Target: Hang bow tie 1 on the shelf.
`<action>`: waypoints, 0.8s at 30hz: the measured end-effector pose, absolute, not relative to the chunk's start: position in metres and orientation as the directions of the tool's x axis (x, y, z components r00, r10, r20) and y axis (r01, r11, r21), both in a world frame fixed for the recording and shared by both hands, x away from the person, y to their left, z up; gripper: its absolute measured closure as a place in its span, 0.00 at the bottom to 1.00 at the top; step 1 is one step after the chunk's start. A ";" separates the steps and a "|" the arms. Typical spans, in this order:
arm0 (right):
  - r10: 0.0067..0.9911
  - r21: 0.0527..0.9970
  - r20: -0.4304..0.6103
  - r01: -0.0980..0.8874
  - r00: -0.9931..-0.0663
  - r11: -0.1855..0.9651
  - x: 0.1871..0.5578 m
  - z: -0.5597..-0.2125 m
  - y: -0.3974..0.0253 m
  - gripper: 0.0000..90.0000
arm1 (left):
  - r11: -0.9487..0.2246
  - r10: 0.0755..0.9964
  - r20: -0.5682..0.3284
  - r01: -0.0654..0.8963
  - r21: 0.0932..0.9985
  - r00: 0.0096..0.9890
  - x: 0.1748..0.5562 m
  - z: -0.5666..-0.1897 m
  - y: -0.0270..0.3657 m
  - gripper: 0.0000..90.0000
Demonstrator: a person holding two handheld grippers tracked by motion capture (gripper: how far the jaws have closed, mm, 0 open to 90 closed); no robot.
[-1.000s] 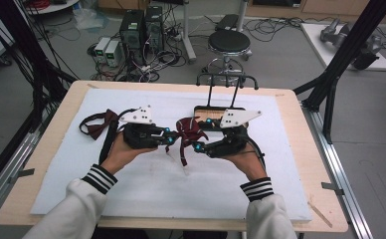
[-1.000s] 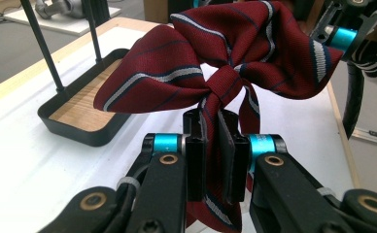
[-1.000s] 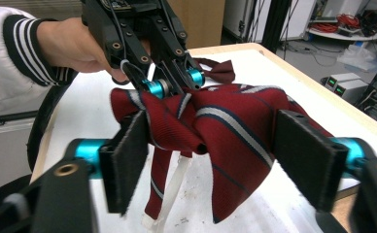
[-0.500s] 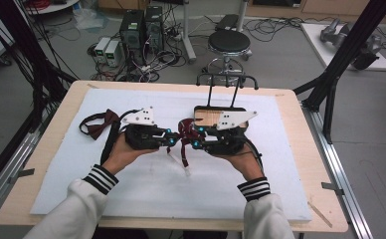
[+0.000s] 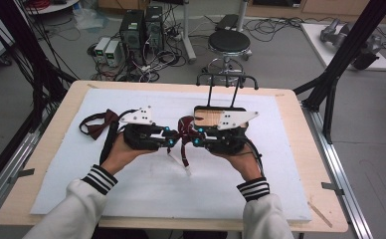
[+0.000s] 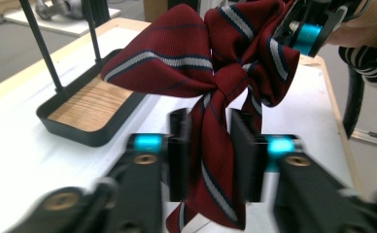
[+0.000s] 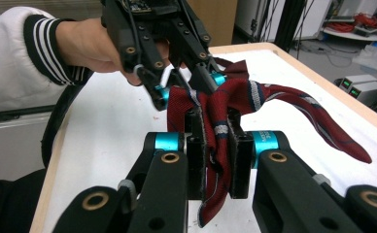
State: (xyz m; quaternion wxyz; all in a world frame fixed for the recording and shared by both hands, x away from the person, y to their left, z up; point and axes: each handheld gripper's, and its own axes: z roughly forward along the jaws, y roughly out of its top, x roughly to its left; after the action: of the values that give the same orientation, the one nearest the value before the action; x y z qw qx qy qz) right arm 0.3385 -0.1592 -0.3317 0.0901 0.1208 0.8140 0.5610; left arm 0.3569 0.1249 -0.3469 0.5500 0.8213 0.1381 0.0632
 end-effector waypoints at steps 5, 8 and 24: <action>0.325 0.938 -0.022 0.093 -0.946 0.334 0.338 -0.330 -0.162 0.91 | -0.297 0.382 -0.006 0.130 0.946 0.924 0.356 -0.352 0.128 0.26; 0.338 0.945 -0.016 0.096 -0.941 0.312 0.338 -0.328 -0.166 0.91 | -0.253 0.441 -0.014 0.139 0.957 0.897 0.357 -0.356 0.134 0.14; 0.420 0.970 -0.035 0.071 -0.907 0.234 0.337 -0.321 -0.183 0.91 | -0.136 0.527 -0.043 0.134 0.982 0.849 0.342 -0.372 0.168 0.12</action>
State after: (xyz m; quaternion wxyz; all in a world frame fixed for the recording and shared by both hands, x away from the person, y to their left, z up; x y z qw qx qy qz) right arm 0.3373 -0.1831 -0.3207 0.1462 0.1590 0.7718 0.5980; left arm 0.3416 0.1685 -0.3724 0.6179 0.7366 0.2243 0.1590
